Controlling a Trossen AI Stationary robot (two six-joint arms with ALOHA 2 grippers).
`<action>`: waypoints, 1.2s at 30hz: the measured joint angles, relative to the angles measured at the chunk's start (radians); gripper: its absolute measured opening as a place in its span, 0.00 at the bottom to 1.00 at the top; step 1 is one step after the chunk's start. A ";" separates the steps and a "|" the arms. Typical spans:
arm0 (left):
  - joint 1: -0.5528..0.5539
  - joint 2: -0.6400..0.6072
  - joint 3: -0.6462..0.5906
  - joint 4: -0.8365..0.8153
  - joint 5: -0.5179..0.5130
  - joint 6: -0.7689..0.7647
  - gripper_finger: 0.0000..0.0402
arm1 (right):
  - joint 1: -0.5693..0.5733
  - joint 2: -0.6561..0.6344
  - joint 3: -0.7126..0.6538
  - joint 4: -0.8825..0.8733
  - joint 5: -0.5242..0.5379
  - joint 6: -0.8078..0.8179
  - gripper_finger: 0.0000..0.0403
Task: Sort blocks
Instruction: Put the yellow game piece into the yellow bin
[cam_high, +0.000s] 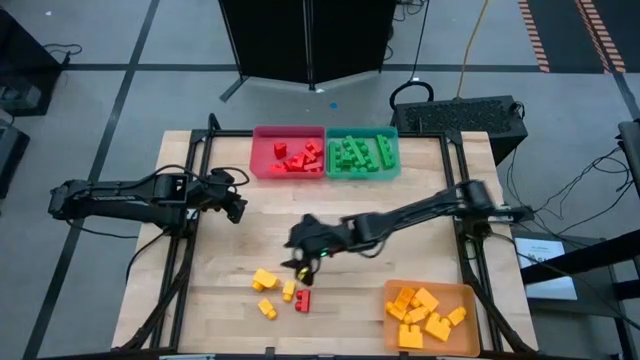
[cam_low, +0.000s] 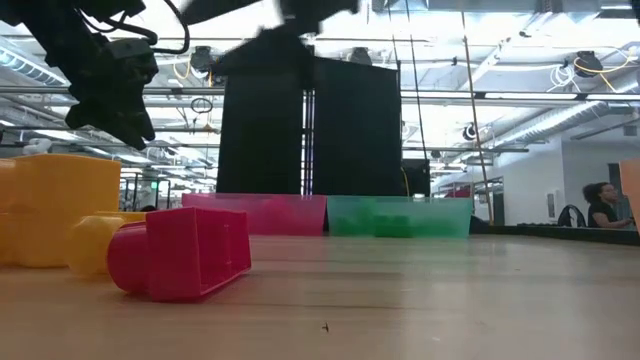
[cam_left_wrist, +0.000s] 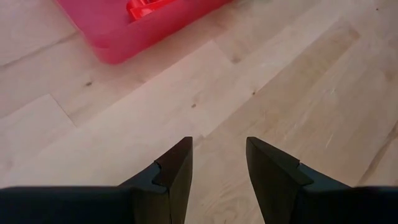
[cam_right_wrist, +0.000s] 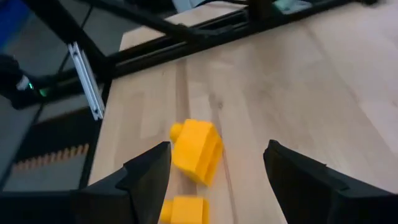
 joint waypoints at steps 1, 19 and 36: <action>0.000 0.000 0.000 -0.001 0.000 0.000 0.38 | 0.005 0.045 0.049 -0.013 -0.001 -0.030 0.62; 0.000 0.000 0.000 -0.048 0.039 -0.003 0.38 | 0.035 0.539 0.667 -0.317 0.033 0.021 0.62; 0.000 0.000 0.000 -0.048 0.032 -0.027 0.38 | 0.002 0.614 0.667 -0.358 0.190 0.103 0.39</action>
